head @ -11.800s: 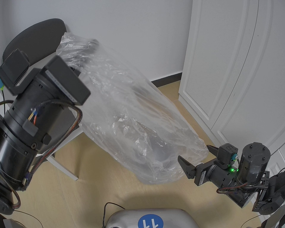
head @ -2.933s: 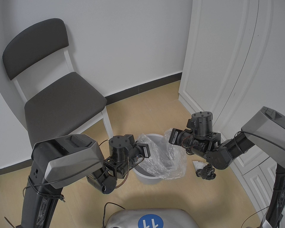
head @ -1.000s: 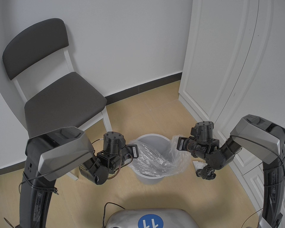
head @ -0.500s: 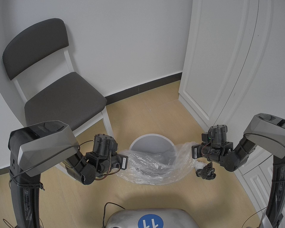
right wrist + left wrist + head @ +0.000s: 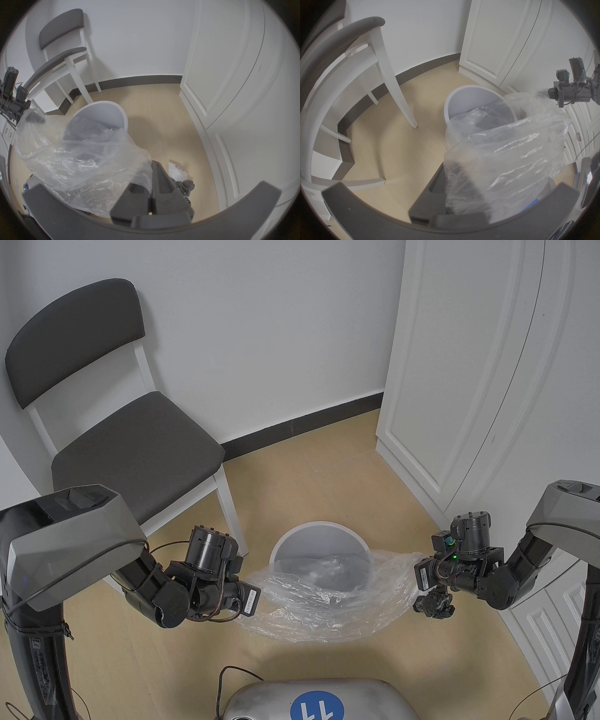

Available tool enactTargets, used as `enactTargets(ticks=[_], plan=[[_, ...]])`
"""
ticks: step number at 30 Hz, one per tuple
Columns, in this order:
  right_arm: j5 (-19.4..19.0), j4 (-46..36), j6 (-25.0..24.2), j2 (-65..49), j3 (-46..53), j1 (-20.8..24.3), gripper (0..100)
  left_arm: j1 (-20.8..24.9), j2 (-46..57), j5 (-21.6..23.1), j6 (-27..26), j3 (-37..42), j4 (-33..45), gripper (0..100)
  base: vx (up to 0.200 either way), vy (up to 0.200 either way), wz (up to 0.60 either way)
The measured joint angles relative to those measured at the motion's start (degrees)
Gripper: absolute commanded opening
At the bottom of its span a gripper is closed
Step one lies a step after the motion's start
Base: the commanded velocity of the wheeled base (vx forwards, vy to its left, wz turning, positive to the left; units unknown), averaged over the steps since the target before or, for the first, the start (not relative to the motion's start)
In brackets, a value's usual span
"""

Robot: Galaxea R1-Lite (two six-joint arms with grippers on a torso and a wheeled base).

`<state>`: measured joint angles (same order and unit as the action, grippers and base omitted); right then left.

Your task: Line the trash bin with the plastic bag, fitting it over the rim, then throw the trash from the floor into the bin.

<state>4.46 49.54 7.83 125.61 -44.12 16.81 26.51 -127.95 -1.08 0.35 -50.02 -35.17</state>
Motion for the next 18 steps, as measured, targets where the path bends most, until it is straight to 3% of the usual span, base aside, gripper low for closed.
enactTargets(ticks=[5, 9, 18], plan=[[-0.4, 0.0, 1.1, -1.1, 1.6, 0.0, 0, 0.0, 1.5, 0.7, -0.2, 0.5, 3.2, 0, 0.000, 0.000, 0.00], [-0.7, -0.1, 2.6, -2.2, 3.0, 0.0, 0, 0.1, 3.5, 3.7, -0.5, 0.9, 7.9, 0, 0.000, 0.000, 0.00], [-3.0, -0.7, 8.0, -4.2, 6.4, -0.9, 0, -0.8, 6.6, 6.2, -7.8, 3.5, 10.0, 0, 0.000, 0.000, 0.00]])
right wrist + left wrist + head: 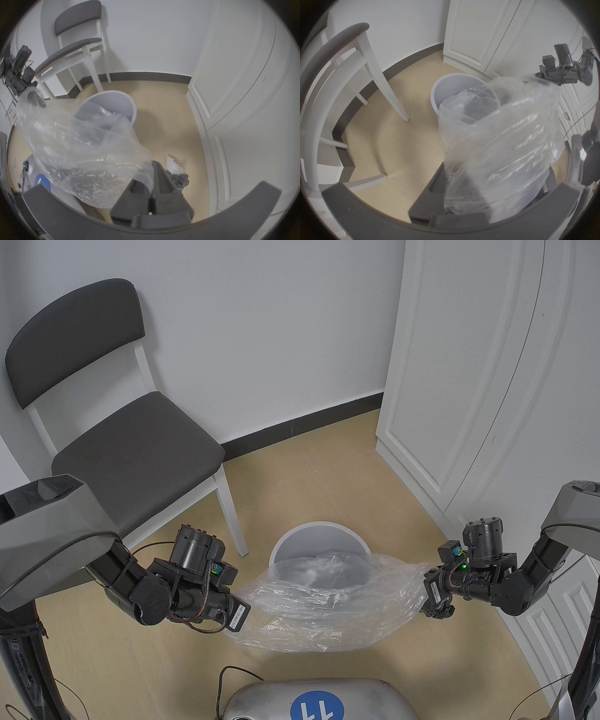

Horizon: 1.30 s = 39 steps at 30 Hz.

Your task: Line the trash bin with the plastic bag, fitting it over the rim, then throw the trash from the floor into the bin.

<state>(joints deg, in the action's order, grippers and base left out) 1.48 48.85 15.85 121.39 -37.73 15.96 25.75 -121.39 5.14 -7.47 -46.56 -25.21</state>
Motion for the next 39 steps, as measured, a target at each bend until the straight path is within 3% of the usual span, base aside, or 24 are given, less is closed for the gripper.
enactTargets(ticks=[9, 18, 30, 39], plan=[[-0.3, -2.5, 0.7, 0.6, 0.3, 0.0, 0, 0.3, -1.2, 1.3, -0.4, 0.9, -0.1, 0, 0.000, 0.000, 0.00], [0.6, -2.0, -0.5, 6.0, -3.4, 1.3, 0, 1.1, -5.8, -0.6, 1.3, -2.3, -1.2, 0, 0.000, 0.000, 0.00], [4.9, -1.7, -13.3, 12.5, -12.1, 3.2, 0, 1.6, -13.1, -9.4, 8.6, -7.7, -15.1, 0, 0.000, 0.000, 0.00], [5.9, 2.7, -16.8, 14.0, -15.2, 3.6, 0, 0.7, -16.9, -10.3, 10.7, -10.7, -25.3, 0, 0.000, 0.000, 0.00]])
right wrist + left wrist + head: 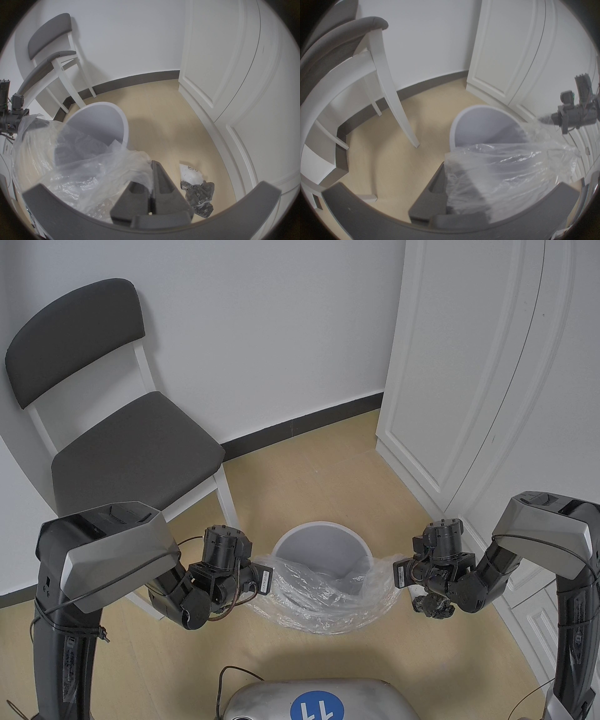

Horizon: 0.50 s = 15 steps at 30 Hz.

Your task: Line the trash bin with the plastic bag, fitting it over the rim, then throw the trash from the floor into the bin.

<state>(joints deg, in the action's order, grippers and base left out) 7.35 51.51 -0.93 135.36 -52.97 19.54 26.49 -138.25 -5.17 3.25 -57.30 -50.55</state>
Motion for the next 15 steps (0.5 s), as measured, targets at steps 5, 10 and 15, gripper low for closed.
enactTargets(ticks=[5, 10, 15], plan=[[1.6, 0.4, -0.1, -0.3, 0.0, 0.0, 0, -1.7, -0.9, -1.5, 0.1, -1.1, -1.9, 0, 0.000, 0.000, 0.00], [1.9, 0.5, 0.4, -1.0, 1.0, 0.3, 0, -3.4, -1.1, -1.6, -0.1, -1.8, -1.9, 0, 0.000, 0.000, 0.00], [2.8, 0.5, 0.7, -2.3, 2.3, 1.2, 0, -3.9, -1.3, -1.6, 0.0, -2.3, -2.1, 0, 0.000, 0.000, 0.00]])
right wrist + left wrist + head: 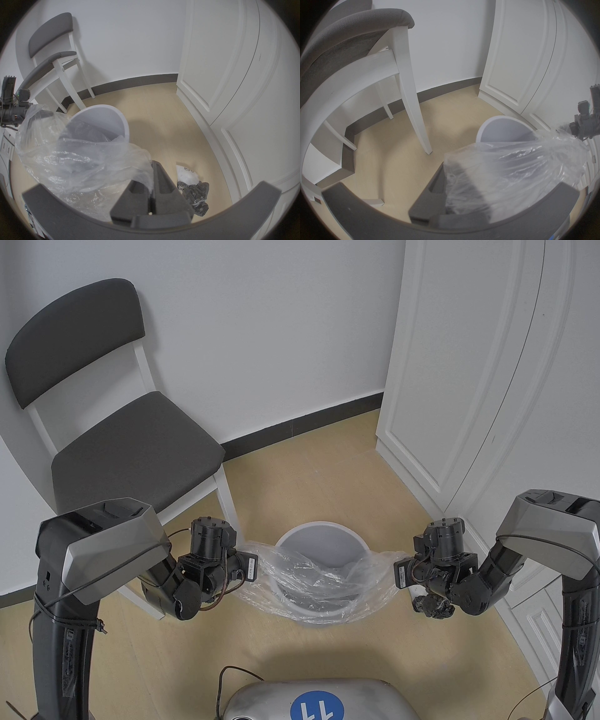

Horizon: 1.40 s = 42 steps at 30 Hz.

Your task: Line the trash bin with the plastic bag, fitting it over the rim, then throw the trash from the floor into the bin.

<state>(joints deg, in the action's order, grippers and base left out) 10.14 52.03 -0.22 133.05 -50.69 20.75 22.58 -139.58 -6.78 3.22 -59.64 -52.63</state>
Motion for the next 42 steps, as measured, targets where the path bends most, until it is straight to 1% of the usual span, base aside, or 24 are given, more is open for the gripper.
enactTargets(ticks=[5, 8, 11, 19, 27, 31, 34, 42], plan=[[0.2, 0.0, 2.0, -1.1, 1.7, 0.5, 0, 0.3, 0.0, 0.6, 0.0, 0.7, 0.0, 0, 0.000, 0.000, 0.00], [0.5, -0.1, 5.3, -1.5, 2.8, -0.1, 0, 1.1, 0.2, 0.9, -0.1, 2.1, -0.1, 0, 0.000, 0.000, 0.00], [1.8, -0.1, 7.8, -1.5, 3.6, -1.1, 0, 1.6, 0.4, 1.0, -0.3, 2.9, -0.4, 0, 0.000, 0.000, 0.00], [2.3, -0.2, 10.2, -0.4, 4.1, -2.8, 0, 0.7, -0.4, 1.1, -0.9, 2.6, -0.4, 0, 0.000, 0.000, 0.00], [2.3, -0.2, 10.4, 1.5, 3.5, -3.4, 0, 0.5, -1.3, 1.1, -0.8, 1.8, -0.6, 0, 0.000, 0.000, 0.00], [2.3, 0.1, 10.0, 2.8, 2.2, -3.7, 0, 0.7, -2.6, 0.8, -0.6, 0.5, -2.8, 0, 0.000, 0.000, 0.00], [2.3, 1.1, 9.8, 3.3, 1.7, -3.4, 0, 0.9, -3.7, 0.7, -0.8, 0.2, -4.4, 0, 0.000, 0.000, 0.00], [2.2, 1.9, 9.9, 4.1, 2.3, -2.8, 0, 1.3, -4.5, 0.8, -0.8, 1.0, -4.5, 0, 0.000, 0.000, 0.00]])
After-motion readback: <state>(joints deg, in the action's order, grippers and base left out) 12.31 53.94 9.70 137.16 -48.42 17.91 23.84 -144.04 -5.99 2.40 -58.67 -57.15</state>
